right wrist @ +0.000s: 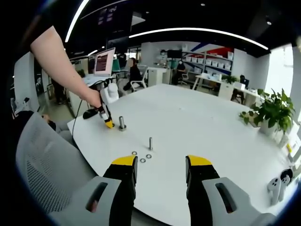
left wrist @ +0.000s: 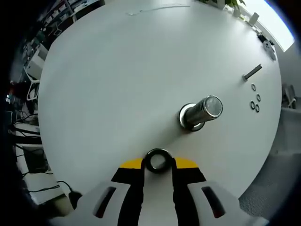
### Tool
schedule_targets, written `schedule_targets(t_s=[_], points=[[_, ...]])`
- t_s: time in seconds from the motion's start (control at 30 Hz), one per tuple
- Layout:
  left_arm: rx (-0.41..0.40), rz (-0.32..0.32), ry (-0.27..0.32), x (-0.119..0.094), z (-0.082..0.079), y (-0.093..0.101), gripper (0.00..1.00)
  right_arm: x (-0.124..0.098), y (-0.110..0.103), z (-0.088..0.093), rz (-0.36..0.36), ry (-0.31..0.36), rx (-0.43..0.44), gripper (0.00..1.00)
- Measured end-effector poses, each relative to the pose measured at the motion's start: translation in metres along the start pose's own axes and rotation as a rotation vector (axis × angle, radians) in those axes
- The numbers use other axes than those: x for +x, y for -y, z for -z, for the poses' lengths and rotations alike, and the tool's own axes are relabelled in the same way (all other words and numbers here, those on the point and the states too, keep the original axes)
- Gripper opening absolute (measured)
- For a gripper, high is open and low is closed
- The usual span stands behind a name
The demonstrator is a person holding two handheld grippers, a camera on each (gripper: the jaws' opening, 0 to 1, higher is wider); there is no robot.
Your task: Place the washer onto the threaded stud by aligning its center hole with the stud, sliding it down to the base, and recovering from edge contact or off-axis alignment until the washer reaches the visible bottom stop.
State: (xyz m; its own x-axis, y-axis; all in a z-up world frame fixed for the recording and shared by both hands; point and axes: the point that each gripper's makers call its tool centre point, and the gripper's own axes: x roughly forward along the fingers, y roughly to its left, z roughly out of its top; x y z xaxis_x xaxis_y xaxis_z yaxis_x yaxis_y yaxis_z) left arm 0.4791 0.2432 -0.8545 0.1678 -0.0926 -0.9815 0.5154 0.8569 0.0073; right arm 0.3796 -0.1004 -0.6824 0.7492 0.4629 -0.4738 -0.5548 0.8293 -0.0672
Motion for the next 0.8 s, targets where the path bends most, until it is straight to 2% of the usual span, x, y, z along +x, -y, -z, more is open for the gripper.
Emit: schedule_targets(t_s=[0.07,0.13,0.2,0.23,0.3,0.6,0.8], points=[[0.02,-0.008,0.005,0.0,0.0,0.0,0.2,0.0,0.0,0.0,0.0,-0.001,0.001,0.43],[0.092,-0.018,0.04,-0.001,-0.003,0.001,0.19,0.0,0.0,0.0,0.001,0.0,0.003,0.43],[0.057,-0.012,0.053,0.0,0.0,-0.001,0.19,0.0,0.001,0.0,0.002,0.001,0.002,0.43],[0.014,-0.005,0.066,-0.001,0.0,-0.001,0.19,0.0,0.001,0.0,0.002,0.001,0.002,0.43],[0.002,-0.003,0.071,0.0,0.0,-0.003,0.19,0.0,0.001,0.0,0.002,0.001,0.001,0.43],[0.001,0.017,0.064,-0.002,0.002,0.007,0.19,-0.001,0.001,0.0,0.004,0.005,0.004,0.43],[0.042,0.006,0.09,-0.016,-0.005,0.01,0.19,-0.001,0.0,-0.001,-0.002,0.007,0.001,0.43]])
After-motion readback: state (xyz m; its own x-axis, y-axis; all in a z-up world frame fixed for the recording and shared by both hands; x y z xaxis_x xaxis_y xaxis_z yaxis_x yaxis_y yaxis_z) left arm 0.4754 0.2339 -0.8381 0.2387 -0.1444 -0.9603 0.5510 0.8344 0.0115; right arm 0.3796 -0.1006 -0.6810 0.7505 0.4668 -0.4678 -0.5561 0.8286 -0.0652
